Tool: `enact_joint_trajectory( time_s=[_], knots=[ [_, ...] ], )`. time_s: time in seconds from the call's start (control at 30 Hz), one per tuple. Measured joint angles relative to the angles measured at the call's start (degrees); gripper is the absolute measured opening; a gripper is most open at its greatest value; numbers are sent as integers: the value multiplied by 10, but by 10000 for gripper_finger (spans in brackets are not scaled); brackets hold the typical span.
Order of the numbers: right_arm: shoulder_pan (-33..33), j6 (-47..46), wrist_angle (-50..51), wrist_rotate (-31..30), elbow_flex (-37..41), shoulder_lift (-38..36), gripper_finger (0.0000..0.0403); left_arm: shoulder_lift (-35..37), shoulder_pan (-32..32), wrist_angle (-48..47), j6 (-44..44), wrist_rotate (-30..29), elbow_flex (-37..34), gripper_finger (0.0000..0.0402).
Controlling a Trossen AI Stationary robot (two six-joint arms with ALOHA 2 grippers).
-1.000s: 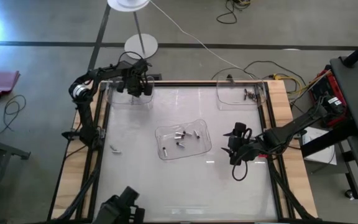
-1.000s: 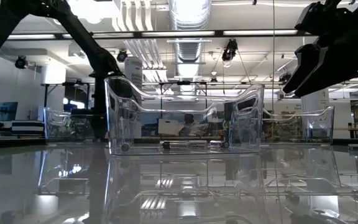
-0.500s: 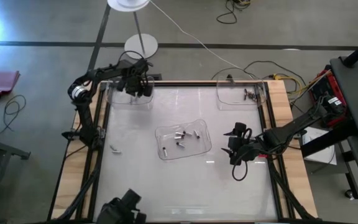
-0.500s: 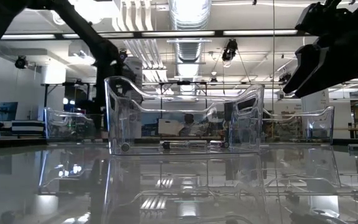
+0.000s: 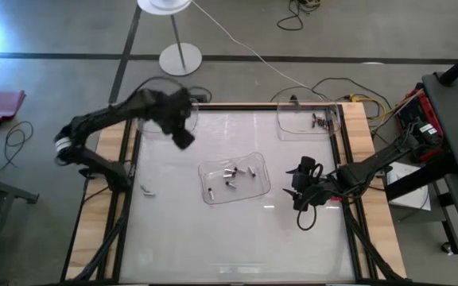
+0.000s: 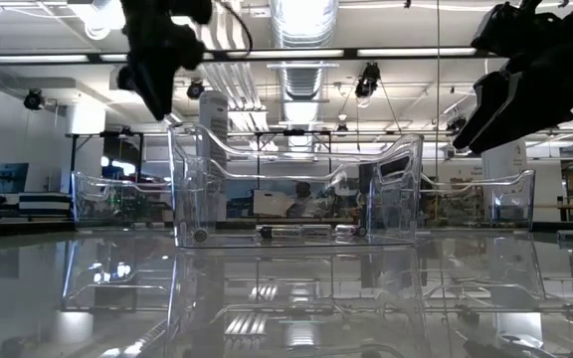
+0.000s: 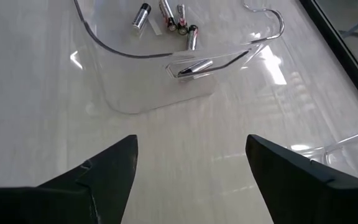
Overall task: Sort batteries
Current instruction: Put the white battery into the top left transparent bin
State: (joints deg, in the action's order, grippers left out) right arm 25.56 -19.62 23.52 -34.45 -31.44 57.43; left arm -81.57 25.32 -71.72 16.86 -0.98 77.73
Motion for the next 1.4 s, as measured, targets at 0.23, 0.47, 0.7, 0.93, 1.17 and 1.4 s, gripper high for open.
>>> enact_joint_trajectory(
  time_s=[0.23,0.47,0.7,0.93,1.17,1.4],
  knots=[
    [0,0,-8,-1,0,0,306,90,-204,53,111,1,-136,116],
    [0,0,-20,-1,0,0,304,88,-316,49,185,22,-253,115],
    [0,0,-34,-1,0,0,291,56,-327,52,174,38,-312,115],
    [0,-4,-35,-1,0,0,291,13,-327,46,113,84,-354,115],
    [0,-4,-45,-1,0,0,306,-44,-327,55,69,80,-357,114],
    [0,-4,-45,-1,0,0,310,-90,-327,66,38,69,-353,114]
  ],
)
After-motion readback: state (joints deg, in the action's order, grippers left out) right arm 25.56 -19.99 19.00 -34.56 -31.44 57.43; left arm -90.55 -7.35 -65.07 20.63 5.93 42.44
